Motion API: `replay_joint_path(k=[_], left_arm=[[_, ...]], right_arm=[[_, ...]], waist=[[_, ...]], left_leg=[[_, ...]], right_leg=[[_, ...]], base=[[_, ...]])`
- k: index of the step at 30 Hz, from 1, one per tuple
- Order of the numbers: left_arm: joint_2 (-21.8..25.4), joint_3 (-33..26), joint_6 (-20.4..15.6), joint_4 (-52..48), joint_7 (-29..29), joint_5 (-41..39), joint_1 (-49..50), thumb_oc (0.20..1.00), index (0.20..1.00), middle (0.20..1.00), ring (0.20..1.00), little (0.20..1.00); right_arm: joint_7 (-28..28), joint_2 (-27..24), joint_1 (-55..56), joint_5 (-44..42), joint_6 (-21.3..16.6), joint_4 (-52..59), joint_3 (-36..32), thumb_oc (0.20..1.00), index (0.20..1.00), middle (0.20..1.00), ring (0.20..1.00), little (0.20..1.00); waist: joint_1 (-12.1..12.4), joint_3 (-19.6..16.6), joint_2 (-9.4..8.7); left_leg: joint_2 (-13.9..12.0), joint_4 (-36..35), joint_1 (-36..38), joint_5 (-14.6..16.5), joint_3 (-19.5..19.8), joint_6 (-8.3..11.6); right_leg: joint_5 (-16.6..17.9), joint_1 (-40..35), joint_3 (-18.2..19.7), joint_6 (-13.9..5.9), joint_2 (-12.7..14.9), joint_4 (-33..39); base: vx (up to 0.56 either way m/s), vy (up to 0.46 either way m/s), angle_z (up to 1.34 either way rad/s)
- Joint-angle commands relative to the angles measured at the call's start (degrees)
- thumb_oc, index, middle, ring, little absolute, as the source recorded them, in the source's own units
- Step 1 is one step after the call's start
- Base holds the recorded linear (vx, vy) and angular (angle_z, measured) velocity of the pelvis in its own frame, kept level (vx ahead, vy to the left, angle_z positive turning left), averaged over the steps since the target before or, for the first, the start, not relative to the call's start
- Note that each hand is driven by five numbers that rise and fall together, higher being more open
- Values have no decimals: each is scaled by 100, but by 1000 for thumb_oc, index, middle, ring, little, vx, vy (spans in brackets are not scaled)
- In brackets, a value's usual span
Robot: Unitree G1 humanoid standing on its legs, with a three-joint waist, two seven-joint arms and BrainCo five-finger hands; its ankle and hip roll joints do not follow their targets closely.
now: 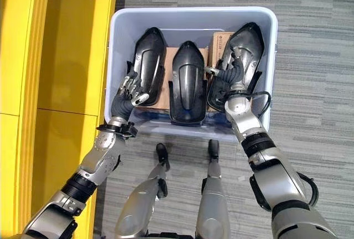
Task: Move parts from the plastic box to the shelf.
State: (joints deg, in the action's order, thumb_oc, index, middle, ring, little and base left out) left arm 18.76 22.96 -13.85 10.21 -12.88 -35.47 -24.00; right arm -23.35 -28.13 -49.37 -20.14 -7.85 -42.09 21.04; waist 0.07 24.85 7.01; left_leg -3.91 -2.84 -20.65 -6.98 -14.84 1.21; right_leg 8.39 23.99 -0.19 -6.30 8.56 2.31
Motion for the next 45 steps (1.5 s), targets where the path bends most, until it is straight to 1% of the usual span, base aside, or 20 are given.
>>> replay_joint_path(k=[1,7,10,13,17,19,21,22,28,29,31,33,34,35,36,37,38,39,41,45], left_arm=[[142,43,-305,-288,42,-45,35,1000,1000,1000,1000,1000],[137,120,-325,-312,72,-108,61,1000,1000,1000,1000,1000],[123,153,-315,-295,83,-120,74,1000,1000,1000,1000,1000],[121,155,-315,-296,92,-129,69,1000,1000,1000,1000,1000],[113,128,-328,-230,78,-120,45,1000,1000,1000,1000,1000],[108,110,-326,-235,81,-128,81,1000,1000,1000,1000,1000],[103,101,-325,-212,69,-111,78,1000,1000,1000,1000,1000],[94,73,-329,-197,56,-82,76,1000,1000,1000,1000,1000],[58,-21,-322,-168,46,-25,129,1000,1000,1000,1000,1000],[57,-51,-313,-166,39,-10,176,1000,1000,1000,1000,1000],[65,-100,-291,-199,30,22,211,1000,1000,1000,1000,1000],[56,-204,-277,-203,-30,47,246,1000,1000,1000,1000,1000],[52,-273,-259,-267,-72,73,259,1000,1000,1000,1000,1000],[49,-285,-251,-286,-68,75,272,1000,1000,1000,1000,1000],[52,-338,-223,-330,-77,98,319,1000,1000,1000,1000,1000],[62,-378,-207,-409,-70,107,371,1000,1000,1000,1000,1000],[74,-390,-197,-445,-73,118,404,1000,1000,1000,1000,1000],[79,-434,-175,-475,-72,138,453,1000,1000,1000,1000,1000],[84,-433,-174,-485,-63,139,473,1000,1000,1000,1000,1000],[103,-453,-150,-582,-59,101,588,1000,1000,1000,1000,1000]], right_arm=[[10,6,-363,-201,-154,70,293,1000,1000,1000,1000,1000],[115,258,-549,-339,-99,-451,498,1000,1000,1000,1000,1000],[201,408,-560,-400,-80,-525,605,1000,1000,1000,1000,1000],[333,532,-566,-274,-26,-512,840,1000,1000,1000,1000,1000],[603,743,-391,59,90,-349,1247,1000,1000,1000,1000,1000],[741,858,-266,189,151,-327,1387,1000,1000,1000,1000,1000],[765,889,-216,225,168,-324,1410,1000,1000,1000,1000,1000],[836,945,-85,375,198,-209,1514,1000,1000,1000,1000,1000],[1072,904,407,725,262,390,1740,1000,1000,1000,1000,1000],[1121,810,604,786,258,711,1735,1000,1000,1000,1000,1000],[1084,567,816,869,236,1259,1567,1000,1000,1000,1000,1000],[816,231,1080,931,82,2092,1019,1000,1000,1000,1000,1000],[616,3,1238,971,-96,2878,543,1000,1000,1000,1000,1000],[577,-16,1328,1005,-136,3061,416,1000,1000,1000,1000,1000],[456,-127,1474,1106,-233,3585,102,1000,1000,1000,1000,1000],[347,-139,1621,1158,-342,4059,-180,1000,1000,1000,1000,1000],[295,-123,1695,1141,-396,4286,-316,1000,1000,1000,1000,1000],[233,-42,1825,1002,-554,4698,-569,1000,1000,1000,1000,1000],[245,4,1866,945,-598,4783,-598,1000,1000,1000,1000,1000],[228,196,2095,504,-899,5428,-836,1000,1000,1000,1000,1000]], waist=[[70,-260,-100],[140,-223,-12],[162,-221,6],[186,-208,16],[203,-187,5],[218,-178,0],[223,-173,-2],[228,-166,-20],[207,-161,-76],[178,-157,-106],[125,-158,-161],[32,-156,-229],[-42,-159,-261],[-59,-164,-276],[-105,-177,-297],[-155,-191,-312],[-170,-204,-319],[-217,-224,-336],[-223,-232,-345],[-307,-274,-376]], left_leg=[[-206,549,-452,52,97,335],[-192,517,-496,16,104,333],[-179,530,-519,16,111,327],[-175,544,-557,15,133,323],[-170,566,-616,-6,192,335],[-165,568,-641,-26,229,345],[-162,566,-642,-26,244,344],[-161,562,-659,-28,271,347],[-162,578,-685,-28,309,349],[-164,587,-682,-20,314,348],[-172,586,-663,-8,300,344],[-181,588,-648,15,261,337],[-201,577,-610,37,231,336],[-208,581,-596,45,218,336],[-215,572,-574,57,202,341],[-223,558,-555,69,186,340],[-228,553,-540,75,170,343],[-243,550,-516,88,149,343],[-248,547,-499,94,133,341],[-268,558,-456,120,100,343]], right_leg=[[-395,415,182,-227,280,-971],[-392,481,181,-219,277,-980],[-394,505,178,-214,279,-994],[-396,529,169,-205,272,-1003],[-403,545,116,-191,272,-1020],[-409,539,75,-185,276,-1028],[-409,534,56,-183,280,-1029],[-416,521,34,-178,280,-1028],[-435,494,-13,-174,291,-1031],[-441,484,-16,-177,294,-1033],[-442,478,-13,-185,295,-1030],[-437,480,6,-198,286,-1030],[-441,488,36,-205,274,-1036],[-439,487,48,-207,268,-1039],[-442,491,73,-213,257,-1033],[-447,497,95,-219,245,-1036],[-449,495,104,-219,242,-1038],[-459,503,135,-219,225,-1053],[-464,499,142,-220,219,-1054],[-490,505,186,-208,174,-1089]], base=[[0,0,0],[0,0,0],[0,0,0],[0,0,0],[-1,-8,0],[5,-29,6],[3,-22,13],[6,-17,13],[11,-11,6],[23,-3,4],[22,3,7],[19,22,6],[0,0,0],[22,20,-3],[18,14,-9],[18,13,-10],[20,12,-11],[18,1,-7],[12,1,-14],[9,-3,-7]])
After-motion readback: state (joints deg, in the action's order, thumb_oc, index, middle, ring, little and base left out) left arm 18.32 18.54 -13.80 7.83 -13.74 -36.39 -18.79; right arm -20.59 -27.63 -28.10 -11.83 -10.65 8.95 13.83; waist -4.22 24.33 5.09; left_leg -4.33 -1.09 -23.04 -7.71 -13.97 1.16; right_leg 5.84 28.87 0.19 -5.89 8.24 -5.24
